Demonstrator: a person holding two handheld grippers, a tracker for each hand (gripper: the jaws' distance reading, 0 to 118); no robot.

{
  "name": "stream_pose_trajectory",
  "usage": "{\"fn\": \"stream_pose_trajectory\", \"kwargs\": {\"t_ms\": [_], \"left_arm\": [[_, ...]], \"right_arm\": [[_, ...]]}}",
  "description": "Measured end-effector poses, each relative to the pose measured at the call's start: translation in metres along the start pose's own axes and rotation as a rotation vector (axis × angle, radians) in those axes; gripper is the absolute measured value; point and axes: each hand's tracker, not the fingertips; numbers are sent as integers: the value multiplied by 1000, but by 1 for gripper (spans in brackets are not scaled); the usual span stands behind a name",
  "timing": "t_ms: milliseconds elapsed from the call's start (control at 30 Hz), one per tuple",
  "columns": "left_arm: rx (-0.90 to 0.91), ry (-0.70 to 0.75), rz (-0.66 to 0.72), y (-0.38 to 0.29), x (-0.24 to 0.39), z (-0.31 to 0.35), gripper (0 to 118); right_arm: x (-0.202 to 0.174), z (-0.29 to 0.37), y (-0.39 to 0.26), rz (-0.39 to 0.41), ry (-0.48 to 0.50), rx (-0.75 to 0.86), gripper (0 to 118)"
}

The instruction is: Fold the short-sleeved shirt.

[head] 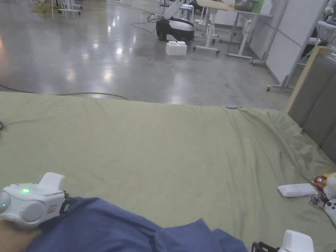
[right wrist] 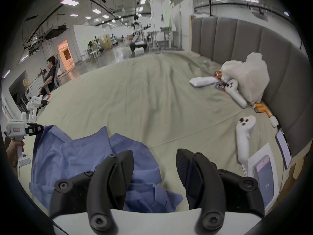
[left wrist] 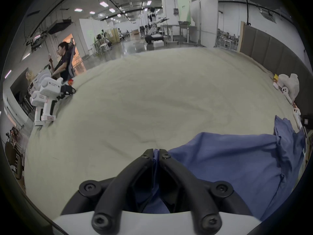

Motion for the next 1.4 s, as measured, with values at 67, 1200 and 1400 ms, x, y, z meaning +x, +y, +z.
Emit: {"fn": "stream_pose_trajectory", "kwargs": {"t_ms": [67,1200,1400], "left_arm": [[25,1,1,-3,2,17,2],[402,59,83,-4,-26,228,2],[488,82,83,8,-33,273,2]], "right_arm": [[1,-13,11,6,-1,-40,56],[-41,91,51,134,-17,304,2],[-44,155,86,147,-8,440,2]]}}
